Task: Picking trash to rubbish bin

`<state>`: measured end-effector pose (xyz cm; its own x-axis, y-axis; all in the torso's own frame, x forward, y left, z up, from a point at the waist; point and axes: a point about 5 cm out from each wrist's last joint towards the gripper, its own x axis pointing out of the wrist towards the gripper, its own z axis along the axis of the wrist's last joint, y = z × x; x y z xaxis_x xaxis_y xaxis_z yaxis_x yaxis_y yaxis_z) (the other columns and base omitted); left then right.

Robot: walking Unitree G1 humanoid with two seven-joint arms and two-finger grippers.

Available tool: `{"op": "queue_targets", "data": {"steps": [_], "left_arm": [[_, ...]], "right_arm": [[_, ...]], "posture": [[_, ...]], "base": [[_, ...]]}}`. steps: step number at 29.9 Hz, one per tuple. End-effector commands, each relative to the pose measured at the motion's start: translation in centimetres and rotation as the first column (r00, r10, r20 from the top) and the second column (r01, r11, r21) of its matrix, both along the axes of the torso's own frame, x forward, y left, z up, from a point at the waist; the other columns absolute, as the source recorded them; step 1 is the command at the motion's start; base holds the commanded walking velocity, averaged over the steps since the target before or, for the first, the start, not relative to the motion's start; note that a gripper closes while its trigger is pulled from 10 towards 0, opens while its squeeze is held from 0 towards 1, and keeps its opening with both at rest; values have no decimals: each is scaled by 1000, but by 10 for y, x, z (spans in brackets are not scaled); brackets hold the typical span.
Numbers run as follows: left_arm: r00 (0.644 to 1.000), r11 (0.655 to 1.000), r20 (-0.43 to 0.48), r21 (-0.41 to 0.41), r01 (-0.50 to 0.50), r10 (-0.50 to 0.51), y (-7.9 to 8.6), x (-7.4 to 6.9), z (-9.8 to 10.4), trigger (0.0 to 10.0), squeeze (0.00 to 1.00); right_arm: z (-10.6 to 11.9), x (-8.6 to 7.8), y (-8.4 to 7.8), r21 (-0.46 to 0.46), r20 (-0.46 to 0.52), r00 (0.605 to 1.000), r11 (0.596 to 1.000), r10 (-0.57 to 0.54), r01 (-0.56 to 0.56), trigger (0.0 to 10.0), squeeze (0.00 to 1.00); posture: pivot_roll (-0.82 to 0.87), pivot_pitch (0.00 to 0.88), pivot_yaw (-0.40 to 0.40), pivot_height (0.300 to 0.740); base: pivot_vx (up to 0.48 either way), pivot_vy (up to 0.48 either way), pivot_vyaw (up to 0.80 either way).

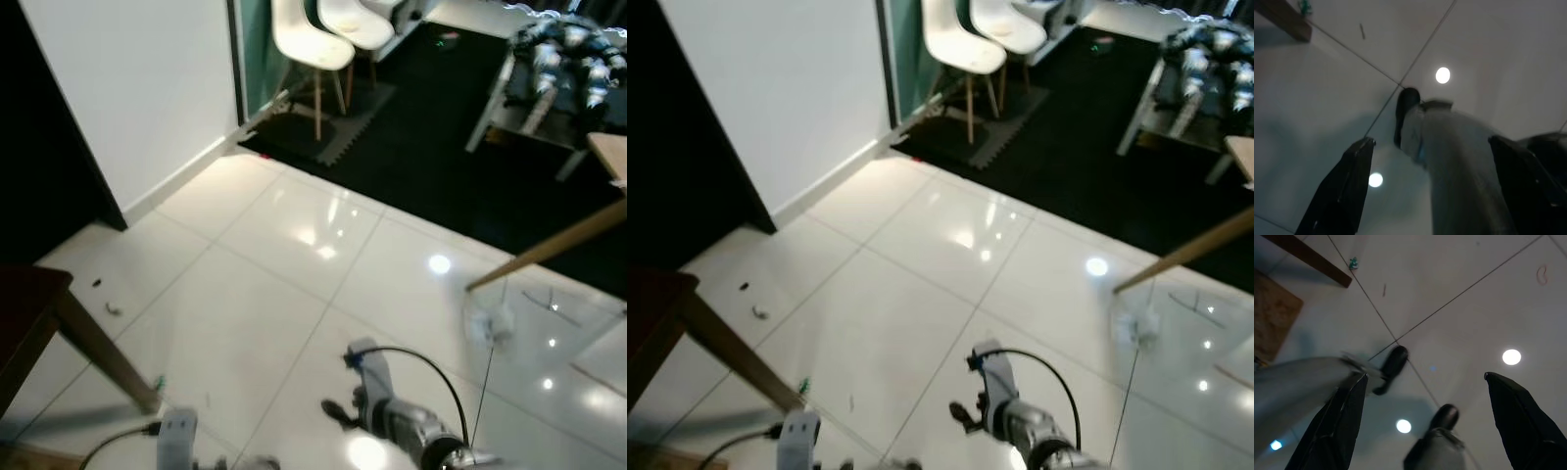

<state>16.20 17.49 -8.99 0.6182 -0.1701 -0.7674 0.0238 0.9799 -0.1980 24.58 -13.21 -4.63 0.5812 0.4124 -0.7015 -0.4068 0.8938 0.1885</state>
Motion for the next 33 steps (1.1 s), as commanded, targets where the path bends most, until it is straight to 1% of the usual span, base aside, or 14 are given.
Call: {"op": "queue_targets", "data": {"steps": [1, 3, 6, 9, 12, 13, 15, 16, 18, 20, 24, 27, 30, 33], "left_arm": [[998, 1000, -61, -19, 7, -8, -4, -15, -7, 10000, 0], [998, 1000, -61, -19, 7, -8, -4, -15, -7, 10000, 0], [998, 1000, -68, -21, -12, 11, -2, -19, -8, 10000, 0], [996, 999, -89, -20, -25, 24, 0, -26, -11, 10000, 0], [993, 1000, -114, -8, -23, 22, 1, -33, -13, 10000, 0], [993, 1000, -114, -8, -23, 22, 1, -33, -13, 10000, 0], [994, 1000, -109, 0, -22, 22, 3, -33, -13, 10000, 0], [994, 1000, -109, 0, -22, 22, 3, -33, -13, 10000, 0], [995, 999, -93, 9, -37, 38, 7, -28, -11, 10000, 0], [995, 999, -89, 12, -47, 48, 10, -27, -10, 10000, 0], [991, 993, -86, 53, -102, 106, 27, -26, -8, 10000, 0], [988, 990, -81, 65, -124, 129, 37, -26, -6, 10000, 0], [988, 989, -78, 70, -129, 134, 40, -26, -6, 10000, 0], [981, 979, -26, 78, -189, 192, 56, -15, 2, 10000, 0]], "right_arm": [[0, 1, 4, 13, 0, 1000, 1000, -13, 13, 10000, 0], [0, 1, 4, 13, 0, 1000, 1000, -13, 13, 10000, 0], [-3, -2, -2, -39, -16, 999, 999, -35, 35, 10000, 0], [-8, -9, -9, -58, -43, 996, 996, -73, 71, 10000, 0], [-16, -21, -22, -77, -82, 983, 984, -164, 158, 10000, 0], [-16, -21, -22, -77, -82, 983, 984, -164, 158, 10000, 0], [-23, -32, -32, -102, -112, 970, 974, -214, 203, 10000, 0], [-23, -32, -32, -102, -112, 970, 974, -214, 203, 10000, 0], [-28, -42, -39, -139, -138, 963, 968, -230, 211, 10000, 0], [-30, -45, -39, -151, -146, 962, 966, -230, 208, 10000, 0], [-34, -51, -37, -174, -167, 965, 970, -200, 171, 10000, 0], [-34, -51, -32, -175, -168, 970, 973, -177, 147, 10000, 0], [-34, -50, -30, -173, -167, 972, 975, -168, 139, 10000, 0], [-33, -47, -24, -174, -165, 978, 980, -130, 101, 10000, 0]], "posture": [[167, 111, -63, 740], [167, 111, -63, 740], [169, 105, -70, 740], [166, 104, -71, 740], [174, 112, -66, 740], [174, 112, -66, 740], [196, 109, -62, 740], [196, 109, -62, 740], [204, 102, -64, 740], [206, 101, -65, 740], [228, 95, -73, 740], [237, 96, -78, 740], [243, 98, -81, 740], [277, 105, -91, 740]], "base": [[0, 0, 775], [0, 0, 775], [0, 0, 769], [0, 0, 775], [0, 0, 773], [0, 0, 769], [0, 0, 769], [0, 0, 769], [0, 0, 772], [0, 0, 769], [0, 0, 773], [0, 0, 773], [0, 0, 775], [0, 0, 775]]}}
